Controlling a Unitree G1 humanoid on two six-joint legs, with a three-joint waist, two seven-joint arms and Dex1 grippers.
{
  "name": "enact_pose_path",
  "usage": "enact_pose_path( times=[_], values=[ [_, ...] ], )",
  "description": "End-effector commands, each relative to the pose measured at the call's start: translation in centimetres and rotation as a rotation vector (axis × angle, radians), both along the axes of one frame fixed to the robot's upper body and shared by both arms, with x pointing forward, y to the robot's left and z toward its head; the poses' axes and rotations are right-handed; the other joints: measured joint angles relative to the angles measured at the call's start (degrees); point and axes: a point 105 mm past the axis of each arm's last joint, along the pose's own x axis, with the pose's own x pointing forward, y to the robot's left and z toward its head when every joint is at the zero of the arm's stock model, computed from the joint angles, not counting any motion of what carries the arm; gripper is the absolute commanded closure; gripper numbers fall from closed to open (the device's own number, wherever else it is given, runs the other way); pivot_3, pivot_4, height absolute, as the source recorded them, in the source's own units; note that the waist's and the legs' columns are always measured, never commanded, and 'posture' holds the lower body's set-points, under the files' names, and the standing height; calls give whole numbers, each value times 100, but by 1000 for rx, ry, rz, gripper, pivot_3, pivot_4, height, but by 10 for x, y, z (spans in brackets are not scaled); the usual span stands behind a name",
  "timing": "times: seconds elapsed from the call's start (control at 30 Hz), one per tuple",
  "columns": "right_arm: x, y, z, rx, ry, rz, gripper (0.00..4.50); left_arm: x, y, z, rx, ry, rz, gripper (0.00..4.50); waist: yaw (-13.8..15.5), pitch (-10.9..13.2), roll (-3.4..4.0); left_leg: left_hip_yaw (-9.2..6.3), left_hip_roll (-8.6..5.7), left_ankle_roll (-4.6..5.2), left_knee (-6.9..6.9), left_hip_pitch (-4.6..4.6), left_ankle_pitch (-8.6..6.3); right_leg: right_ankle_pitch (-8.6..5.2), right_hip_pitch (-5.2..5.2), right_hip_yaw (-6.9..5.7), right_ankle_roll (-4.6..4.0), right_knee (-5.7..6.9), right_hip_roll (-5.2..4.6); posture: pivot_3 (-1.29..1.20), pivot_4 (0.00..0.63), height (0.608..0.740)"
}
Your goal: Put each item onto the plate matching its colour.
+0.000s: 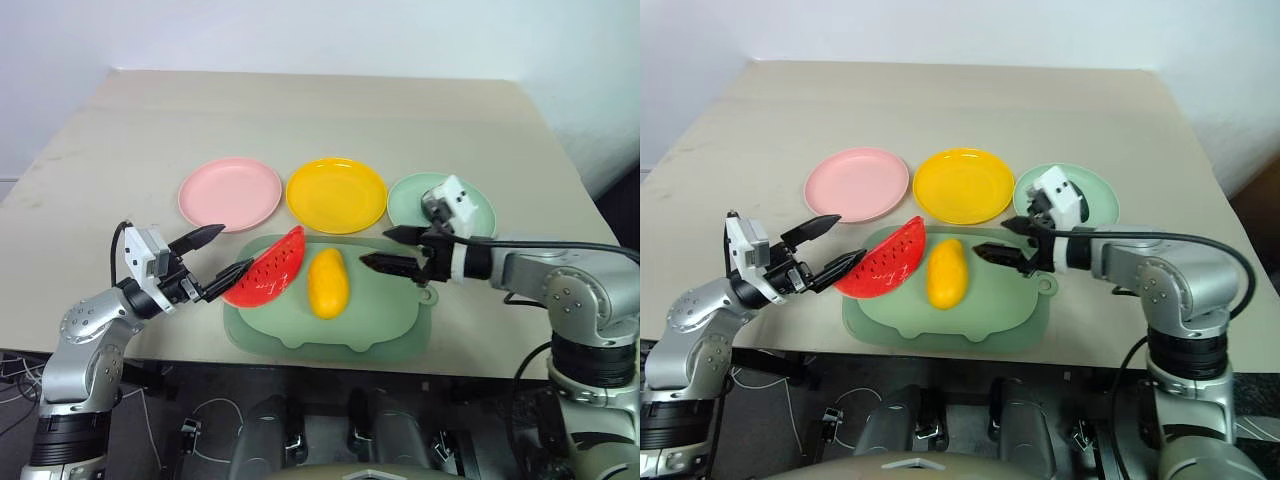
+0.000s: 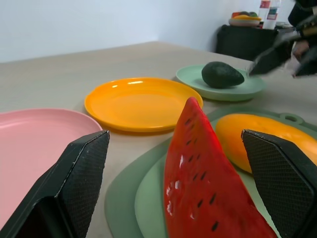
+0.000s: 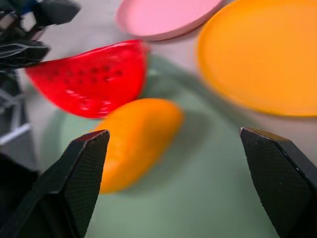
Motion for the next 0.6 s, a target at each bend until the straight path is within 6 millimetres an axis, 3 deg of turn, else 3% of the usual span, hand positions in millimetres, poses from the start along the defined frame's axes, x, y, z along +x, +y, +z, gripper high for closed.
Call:
enact_pose_path(
  times=[0.03,0.2,0.6],
  values=[
    [2,4,-1,-64,18,-30,44,0,-2,6,11,-39,-14,0,-7,0,0,1,-1,0,0,0,0,0,0,0,0,-1,-1,0,150,696],
    [-4,20,3,-37,80,42,44,-1,-3,5,10,-36,-19,0,-19,0,0,1,1,-1,-6,0,1,0,-4,1,0,1,4,0,150,696],
    [2,54,-3,9,212,96,44,-14,-5,21,33,-27,-74,0,-27,0,0,6,0,-3,-11,-5,1,4,-9,1,5,0,4,0,150,696]
  ],
)
